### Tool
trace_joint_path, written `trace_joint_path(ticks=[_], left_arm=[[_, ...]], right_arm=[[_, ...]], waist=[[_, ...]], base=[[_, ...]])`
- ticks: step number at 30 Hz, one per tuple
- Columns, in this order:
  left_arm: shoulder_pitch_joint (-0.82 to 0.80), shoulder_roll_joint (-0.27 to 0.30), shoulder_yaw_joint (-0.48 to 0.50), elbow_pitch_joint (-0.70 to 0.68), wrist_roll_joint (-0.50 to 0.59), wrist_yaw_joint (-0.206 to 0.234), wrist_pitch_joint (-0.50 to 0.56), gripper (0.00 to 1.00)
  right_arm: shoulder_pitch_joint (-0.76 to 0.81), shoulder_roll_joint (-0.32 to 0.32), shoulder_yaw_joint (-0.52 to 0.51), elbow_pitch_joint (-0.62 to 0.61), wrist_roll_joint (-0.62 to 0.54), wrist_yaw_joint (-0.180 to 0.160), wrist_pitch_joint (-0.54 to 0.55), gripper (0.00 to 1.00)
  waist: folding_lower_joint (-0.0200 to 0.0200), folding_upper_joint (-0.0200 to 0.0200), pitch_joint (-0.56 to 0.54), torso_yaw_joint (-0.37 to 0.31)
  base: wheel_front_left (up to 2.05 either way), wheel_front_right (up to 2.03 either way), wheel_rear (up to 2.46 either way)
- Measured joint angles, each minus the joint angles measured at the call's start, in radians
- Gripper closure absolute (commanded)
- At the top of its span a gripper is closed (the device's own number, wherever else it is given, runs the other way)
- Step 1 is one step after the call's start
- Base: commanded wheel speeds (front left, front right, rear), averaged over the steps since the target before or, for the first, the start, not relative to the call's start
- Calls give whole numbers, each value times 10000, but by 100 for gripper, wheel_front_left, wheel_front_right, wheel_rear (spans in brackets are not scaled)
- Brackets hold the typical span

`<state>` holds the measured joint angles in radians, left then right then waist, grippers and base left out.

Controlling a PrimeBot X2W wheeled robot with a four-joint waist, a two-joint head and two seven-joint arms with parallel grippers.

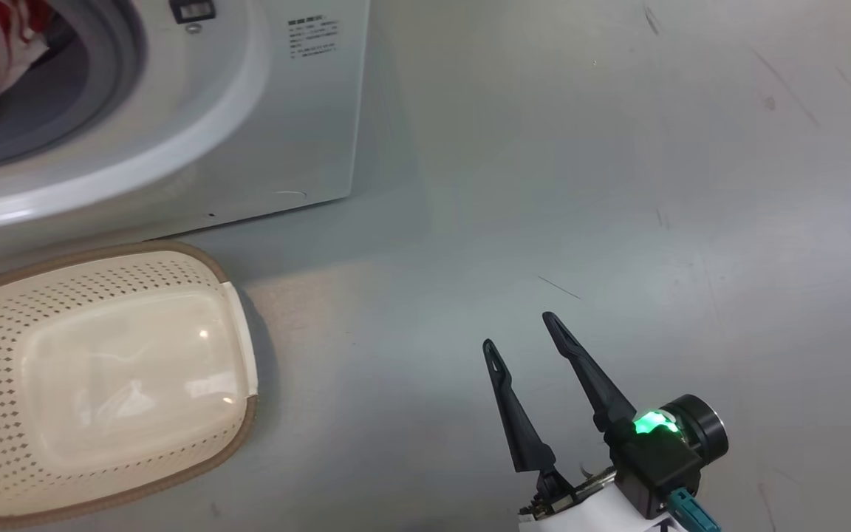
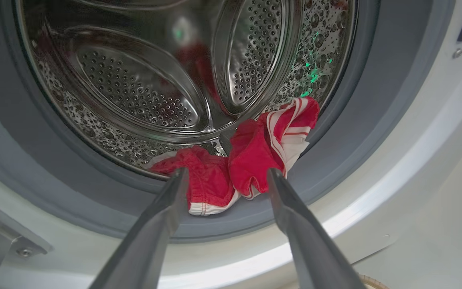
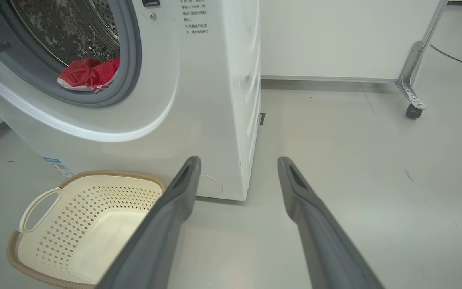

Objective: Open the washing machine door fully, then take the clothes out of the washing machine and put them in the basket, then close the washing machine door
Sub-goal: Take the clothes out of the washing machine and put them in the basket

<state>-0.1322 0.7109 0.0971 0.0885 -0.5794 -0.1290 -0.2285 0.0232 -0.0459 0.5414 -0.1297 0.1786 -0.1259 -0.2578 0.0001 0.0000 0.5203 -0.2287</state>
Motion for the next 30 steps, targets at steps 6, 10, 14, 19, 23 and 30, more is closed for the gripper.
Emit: trace_joint_path(ticks=[6,10,14,19,23,30], left_arm=[[-658,299,-36,495,-48,2,309,0],[-1191,286,-190,844,-180,2,451,0],[-1768,282,-245,1225,-184,2,782,0],[-2554,320,-295,1662,-188,136,1241,0],[-3096,550,-293,1990,-186,328,1618,0],[-3811,815,-523,2543,77,564,2201,0]], right_arm=[[-130,2,178,-107,136,0,0,0],[-147,4,144,-142,178,0,0,0],[-151,4,184,-159,232,0,0,0],[-227,6,318,-205,234,0,0,0],[-352,15,523,-257,236,0,0,0],[-361,13,752,-265,430,0,0,0]], waist=[[0,0,535,-656],[0,0,769,-931],[0,0,922,-1093],[0,0,1043,-1193],[0,0,1167,-1279],[0,0,1364,-1486]], base=[[0,0,0],[0,0,0],[0,0,0],[0,0,0],[0,0,0],[0,0,0]])
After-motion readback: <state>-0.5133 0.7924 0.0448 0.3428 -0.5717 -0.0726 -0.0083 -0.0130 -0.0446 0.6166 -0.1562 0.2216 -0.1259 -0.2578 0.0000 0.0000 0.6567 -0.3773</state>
